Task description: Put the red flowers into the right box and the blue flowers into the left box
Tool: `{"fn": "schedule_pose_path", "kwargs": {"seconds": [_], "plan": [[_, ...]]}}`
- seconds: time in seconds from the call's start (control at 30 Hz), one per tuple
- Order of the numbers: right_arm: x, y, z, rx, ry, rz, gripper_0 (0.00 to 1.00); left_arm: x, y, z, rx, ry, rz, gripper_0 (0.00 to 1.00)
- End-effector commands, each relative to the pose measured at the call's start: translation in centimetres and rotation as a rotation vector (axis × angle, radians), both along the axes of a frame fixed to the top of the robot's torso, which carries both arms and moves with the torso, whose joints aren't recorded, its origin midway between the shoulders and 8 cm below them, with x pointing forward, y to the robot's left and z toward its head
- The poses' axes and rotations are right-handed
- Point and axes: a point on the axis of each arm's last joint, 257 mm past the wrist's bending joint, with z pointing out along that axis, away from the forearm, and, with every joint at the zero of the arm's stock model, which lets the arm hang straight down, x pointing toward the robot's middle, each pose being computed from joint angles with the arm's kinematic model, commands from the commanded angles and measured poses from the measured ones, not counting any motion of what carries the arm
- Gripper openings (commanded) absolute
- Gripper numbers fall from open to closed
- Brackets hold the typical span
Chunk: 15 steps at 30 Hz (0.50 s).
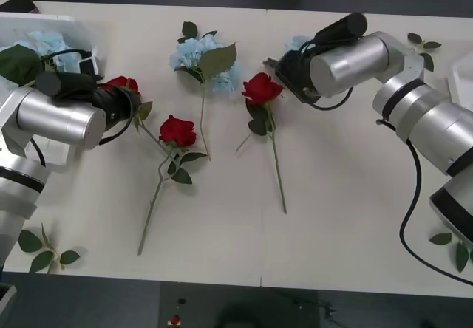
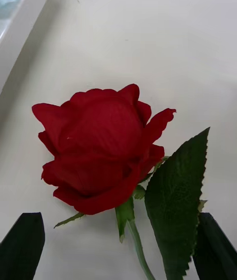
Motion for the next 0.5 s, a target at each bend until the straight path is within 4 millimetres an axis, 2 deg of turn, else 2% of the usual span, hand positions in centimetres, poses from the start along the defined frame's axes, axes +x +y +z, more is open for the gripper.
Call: {"fn": "schedule_pose_path", "kwargs": {"seconds": [0.03, 0.17, 0.23, 0.27, 0.3, 0.33, 0.37, 0.4, 0.5], "plan": [[1.2, -0.7, 5.7, -0.073, -0.128, 0.136, 0.00, 1.1, -1.0, 0.7, 0.003, -0.033, -0.016, 0.81], [0.5, -1.5, 8.0, -0.132, -0.187, 0.239, 0.00, 1.4, -1.4, -0.2, 0.032, -0.021, -0.029, 0.79], [0.1, -1.6, 8.8, -0.161, -0.219, 0.285, 0.00, 1.6, -1.7, -0.6, 0.038, -0.021, -0.034, 0.65], [-0.2, -1.7, 9.3, -0.179, -0.241, 0.313, 0.00, 1.7, -1.7, -1.0, 0.045, -0.018, -0.035, 0.51], [-0.5, -1.7, 9.5, -0.197, -0.257, 0.340, 0.00, 1.8, -1.7, -1.1, 0.050, -0.023, -0.038, 0.42], [-0.6, -1.6, 9.8, -0.206, -0.270, 0.353, 0.00, 1.9, -1.9, -1.1, 0.047, -0.023, -0.040, 0.37], [-0.9, -1.7, 10.1, -0.220, -0.289, 0.372, 0.00, 1.9, -1.9, -1.0, 0.047, -0.024, -0.040, 0.15], [-1.1, -1.6, 10.4, -0.225, -0.304, 0.387, 0.00, 2.0, -2.0, -0.9, 0.044, -0.026, -0.041, 0.05], [-1.6, -1.5, 10.7, -0.240, -0.331, 0.416, 0.00, 2.1, -2.3, -0.6, 0.037, -0.028, -0.046, 0.00]]}}
